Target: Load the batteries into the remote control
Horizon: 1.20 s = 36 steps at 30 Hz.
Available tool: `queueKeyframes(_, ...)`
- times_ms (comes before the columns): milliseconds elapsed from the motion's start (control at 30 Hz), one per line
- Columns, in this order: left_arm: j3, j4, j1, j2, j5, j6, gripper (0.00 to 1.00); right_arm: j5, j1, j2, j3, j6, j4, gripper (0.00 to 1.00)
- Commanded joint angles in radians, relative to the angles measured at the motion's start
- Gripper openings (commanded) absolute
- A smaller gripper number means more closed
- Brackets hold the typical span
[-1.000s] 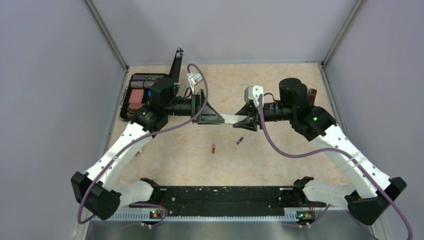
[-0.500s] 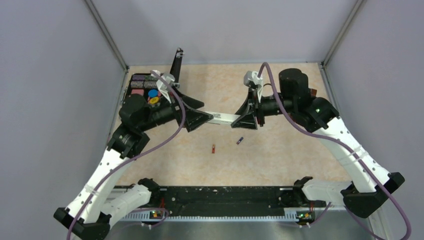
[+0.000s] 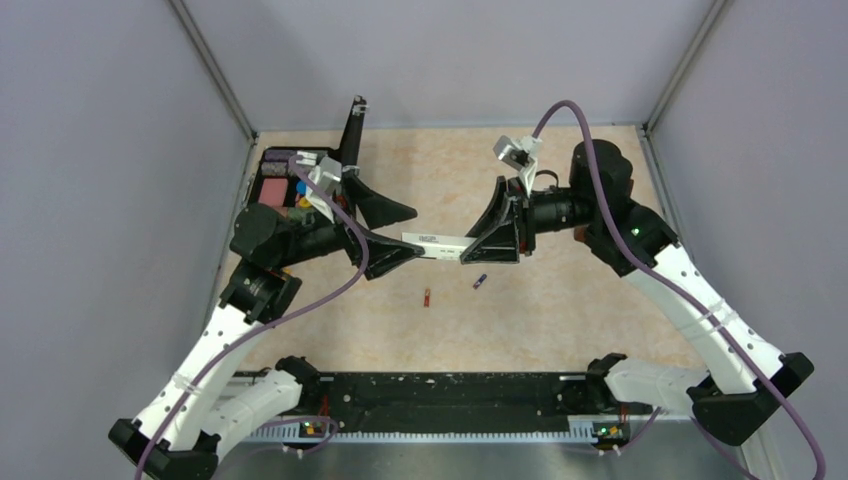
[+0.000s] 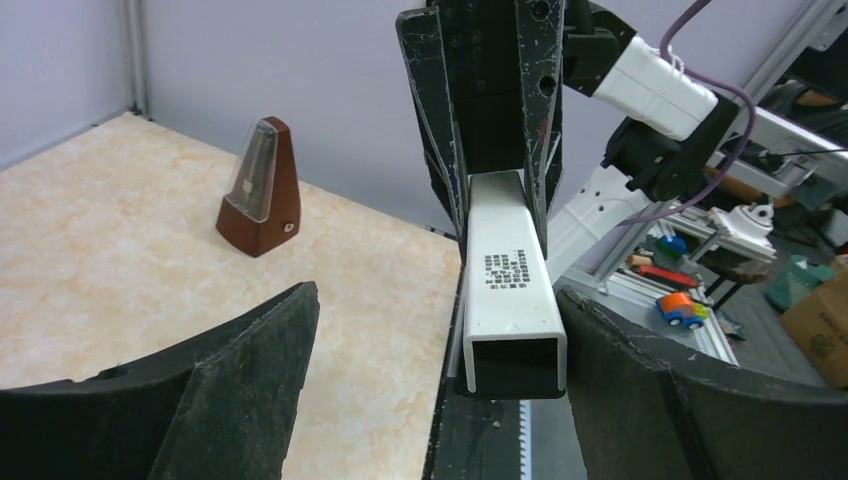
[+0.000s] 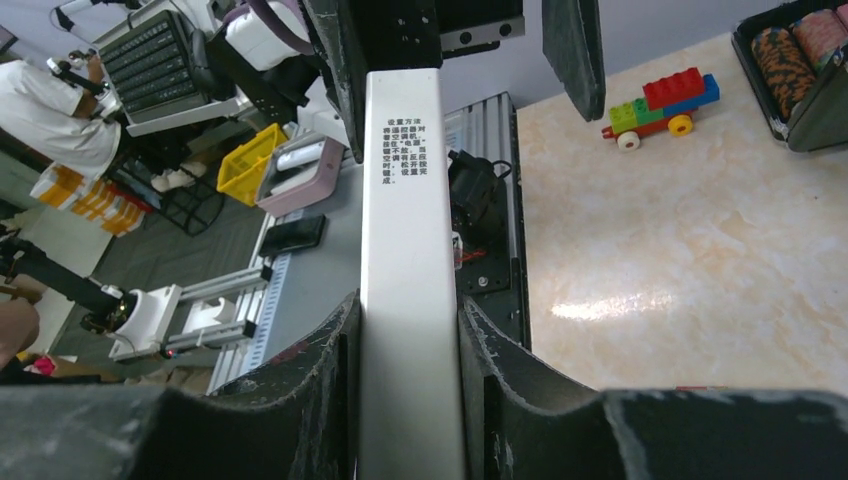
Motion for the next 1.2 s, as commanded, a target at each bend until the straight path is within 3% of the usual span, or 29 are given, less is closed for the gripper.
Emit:
queueKeyframes(0, -0.056, 0.281, 0.003, -0.002, 0.028, -0.199, 0.9, -0.042, 0.004, -0.031, -0.004, 0.065, 0.155, 0.0)
queueKeyframes(267, -0.053, 0.236, 0.002, 0.027, 0.024, -0.231, 0.81, -0.011, 0.004, -0.019, -0.031, -0.035, 0.153, 0.0)
queueKeyframes(633, -0.111, 0.295, -0.01, 0.025, 0.053, -0.23, 0.82, 0.047, 0.005, -0.008, -0.038, -0.166, 0.154, 0.0)
queueKeyframes(933, -0.092, 0.205, -0.013, 0.038, 0.021, -0.168, 0.77, 0.042, 0.005, 0.003, -0.052, -0.166, 0.19, 0.0)
queueKeyframes(1167, -0.083, 0.225, -0.013, 0.056, 0.032, -0.166, 0.77, 0.038, 0.004, 0.013, -0.063, -0.165, 0.195, 0.0)
